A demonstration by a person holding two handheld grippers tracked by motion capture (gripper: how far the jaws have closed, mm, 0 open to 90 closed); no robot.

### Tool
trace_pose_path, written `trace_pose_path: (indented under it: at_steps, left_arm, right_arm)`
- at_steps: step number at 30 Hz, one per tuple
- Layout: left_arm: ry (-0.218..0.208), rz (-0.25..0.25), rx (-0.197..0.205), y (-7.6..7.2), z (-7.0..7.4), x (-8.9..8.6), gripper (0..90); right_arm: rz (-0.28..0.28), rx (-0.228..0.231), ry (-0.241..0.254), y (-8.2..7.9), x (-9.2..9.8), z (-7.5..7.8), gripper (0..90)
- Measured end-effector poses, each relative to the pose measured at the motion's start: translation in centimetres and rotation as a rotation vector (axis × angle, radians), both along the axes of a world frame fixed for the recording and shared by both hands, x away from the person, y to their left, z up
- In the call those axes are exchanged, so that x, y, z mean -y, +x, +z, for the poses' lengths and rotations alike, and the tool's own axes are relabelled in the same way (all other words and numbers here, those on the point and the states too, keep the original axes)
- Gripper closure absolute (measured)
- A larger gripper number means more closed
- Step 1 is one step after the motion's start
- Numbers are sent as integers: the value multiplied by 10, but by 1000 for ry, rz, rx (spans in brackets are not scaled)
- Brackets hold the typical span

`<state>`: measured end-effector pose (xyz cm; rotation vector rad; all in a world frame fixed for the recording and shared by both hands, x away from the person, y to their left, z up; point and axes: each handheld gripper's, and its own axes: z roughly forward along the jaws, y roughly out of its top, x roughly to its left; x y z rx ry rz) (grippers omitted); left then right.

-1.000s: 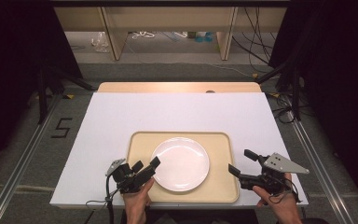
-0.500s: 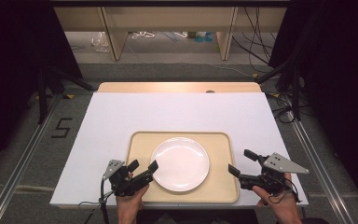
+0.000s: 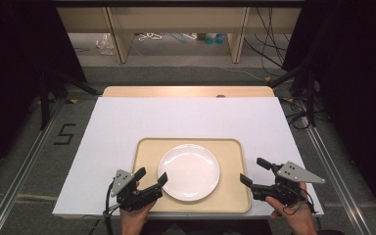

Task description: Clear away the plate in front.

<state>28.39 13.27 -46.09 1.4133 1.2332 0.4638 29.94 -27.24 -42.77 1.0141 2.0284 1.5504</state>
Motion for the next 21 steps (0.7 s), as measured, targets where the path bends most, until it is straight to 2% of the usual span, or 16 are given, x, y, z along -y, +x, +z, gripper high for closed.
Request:
trace_pose_path:
  at_steps: [1, 3, 5, 6, 7, 8, 15, 16, 18, 20, 21]
  left_arm:
    - [0, 0, 0, 0, 0, 0, 152]
    - [-1, -24, 28, -2, 3, -1, 153]
    - [30, -37, 69, -5, 6, 2, 153]
    - [62, -35, 75, -7, 9, 3, 153]
    - [69, -33, 78, -8, 10, 5, 153]
    - [74, -40, 84, -9, 11, 6, 153]
    - [67, -66, 73, -9, 12, 9, 153]
    - [62, -82, 82, -10, 14, 8, 153]
    - [75, -82, 89, -11, 15, 9, 153]
    - [70, -86, 89, -11, 16, 10, 153]
    - [63, -89, 88, -11, 16, 10, 153]
  right_arm:
    - [2, -2, 0, 0, 0, 0, 169]
    - [10, 4, -2, 0, -1, -1, 160]
    - [12, 3, -3, 0, -1, -2, 156]
    - [14, 3, -5, 0, -1, -2, 154]
    - [19, 2, 10, 0, -3, -4, 154]
    - [24, -10, -10, -1, -2, -3, 153]
    - [27, -5, -9, -6, 0, -3, 153]
    - [26, -5, -13, -6, 0, -4, 153]
    - [27, -10, -16, -8, 0, -4, 153]
    - [31, -11, -12, -8, -1, -4, 153]
    - [33, 7, -16, -8, 0, -4, 153]
